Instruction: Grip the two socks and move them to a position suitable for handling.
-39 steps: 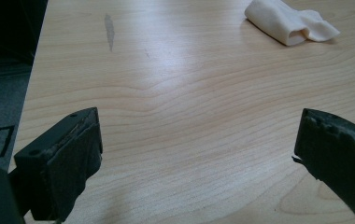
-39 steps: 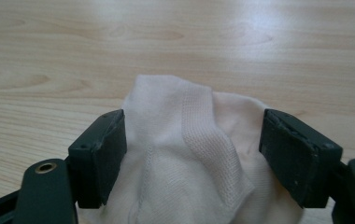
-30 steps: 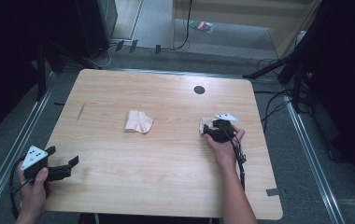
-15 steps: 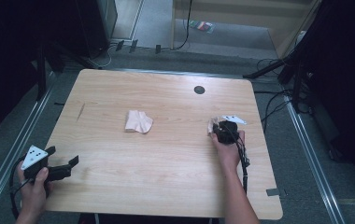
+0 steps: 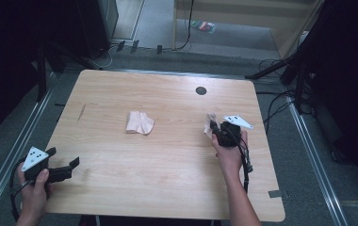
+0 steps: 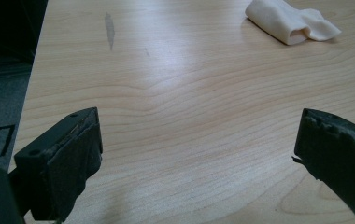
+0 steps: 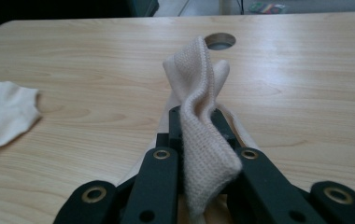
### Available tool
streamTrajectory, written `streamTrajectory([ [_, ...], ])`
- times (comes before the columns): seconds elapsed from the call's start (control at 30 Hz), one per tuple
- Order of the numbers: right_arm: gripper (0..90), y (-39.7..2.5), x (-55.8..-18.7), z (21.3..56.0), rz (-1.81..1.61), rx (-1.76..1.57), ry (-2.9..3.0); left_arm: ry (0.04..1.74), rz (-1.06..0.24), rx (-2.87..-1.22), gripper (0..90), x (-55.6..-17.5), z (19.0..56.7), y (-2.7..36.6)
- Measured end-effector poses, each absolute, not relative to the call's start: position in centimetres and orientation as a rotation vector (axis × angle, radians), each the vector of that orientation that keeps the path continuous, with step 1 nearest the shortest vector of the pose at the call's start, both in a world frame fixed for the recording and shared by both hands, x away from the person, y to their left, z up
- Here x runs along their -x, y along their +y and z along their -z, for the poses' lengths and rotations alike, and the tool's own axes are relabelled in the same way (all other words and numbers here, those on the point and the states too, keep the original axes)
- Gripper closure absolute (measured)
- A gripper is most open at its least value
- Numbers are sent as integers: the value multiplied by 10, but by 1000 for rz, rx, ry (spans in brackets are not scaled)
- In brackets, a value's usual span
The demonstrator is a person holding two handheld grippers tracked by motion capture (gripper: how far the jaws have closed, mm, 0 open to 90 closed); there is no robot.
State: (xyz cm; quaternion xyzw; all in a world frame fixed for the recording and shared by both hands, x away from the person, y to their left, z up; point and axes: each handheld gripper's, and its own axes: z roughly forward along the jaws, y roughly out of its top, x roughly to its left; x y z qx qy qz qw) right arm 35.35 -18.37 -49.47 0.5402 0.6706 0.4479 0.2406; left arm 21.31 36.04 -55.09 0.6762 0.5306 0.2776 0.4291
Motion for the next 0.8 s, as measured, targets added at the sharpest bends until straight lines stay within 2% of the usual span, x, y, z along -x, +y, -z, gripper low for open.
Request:
streamTrajectory([
  [0.17,844,-173,-335,480,-1272,-1450,1851,1326,-693,-1687,14,-213,551,360],
  [0.4,844,-156,-311,476,-1350,-1439,1901,1327,-694,-1687,14,-213,551,360],
  [0.8,843,-95,-267,505,-1330,-1381,2129,1327,-694,-1688,14,-213,551,360],
])
